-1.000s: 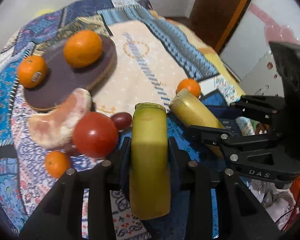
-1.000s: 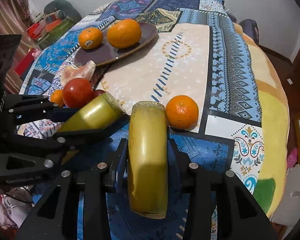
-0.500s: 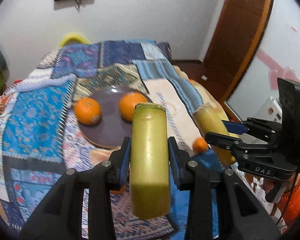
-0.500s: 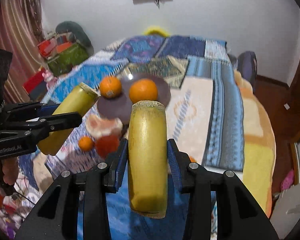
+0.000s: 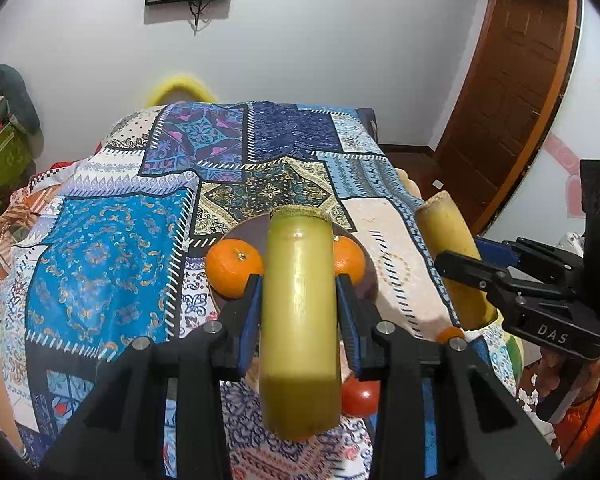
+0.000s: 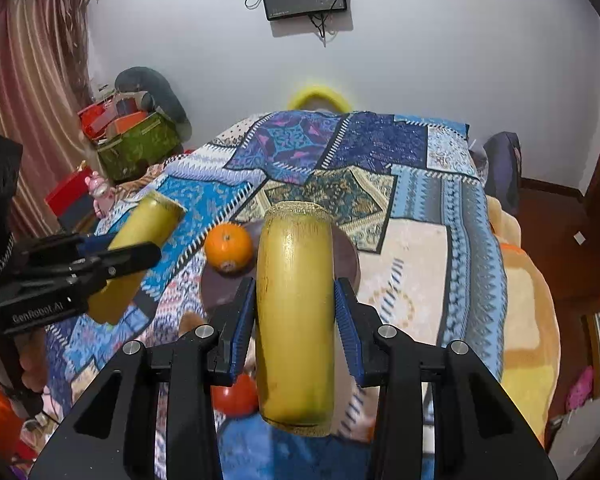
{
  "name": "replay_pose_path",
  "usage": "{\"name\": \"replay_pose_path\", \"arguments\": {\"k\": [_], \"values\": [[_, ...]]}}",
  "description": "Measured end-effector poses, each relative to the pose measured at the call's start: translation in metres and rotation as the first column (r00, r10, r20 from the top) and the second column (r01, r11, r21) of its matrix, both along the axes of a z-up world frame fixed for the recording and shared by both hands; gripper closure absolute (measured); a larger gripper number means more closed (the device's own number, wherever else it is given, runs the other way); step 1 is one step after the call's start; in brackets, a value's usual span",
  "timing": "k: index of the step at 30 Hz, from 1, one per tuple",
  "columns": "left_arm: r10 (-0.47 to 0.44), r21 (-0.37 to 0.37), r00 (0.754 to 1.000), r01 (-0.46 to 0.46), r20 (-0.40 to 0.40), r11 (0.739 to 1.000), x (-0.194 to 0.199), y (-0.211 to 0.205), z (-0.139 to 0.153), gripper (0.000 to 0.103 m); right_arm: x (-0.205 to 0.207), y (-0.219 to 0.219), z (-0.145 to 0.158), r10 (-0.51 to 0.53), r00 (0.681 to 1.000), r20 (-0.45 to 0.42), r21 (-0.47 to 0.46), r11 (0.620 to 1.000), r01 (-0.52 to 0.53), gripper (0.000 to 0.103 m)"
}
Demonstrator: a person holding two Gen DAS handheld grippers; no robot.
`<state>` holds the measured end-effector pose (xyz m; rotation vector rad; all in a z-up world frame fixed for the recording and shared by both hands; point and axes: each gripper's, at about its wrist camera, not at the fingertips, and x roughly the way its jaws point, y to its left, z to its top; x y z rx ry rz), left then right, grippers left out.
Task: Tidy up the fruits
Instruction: 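Lift both yellow cobs and carry them over the plate beside the oranges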
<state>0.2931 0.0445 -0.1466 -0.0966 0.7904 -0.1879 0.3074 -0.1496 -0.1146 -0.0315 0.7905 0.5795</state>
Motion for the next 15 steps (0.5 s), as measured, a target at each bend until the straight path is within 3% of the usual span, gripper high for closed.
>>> {"name": "replay_pose_path", "arguments": {"k": [15], "values": [[-0.016, 0.021, 0.997, 0.017, -0.071, 1.000, 0.070, -0.006, -0.051, 0.067, 0.039, 0.022, -0.023, 0.012, 1.000, -0.022, 0.012, 1.000, -0.012, 0.067]]}}
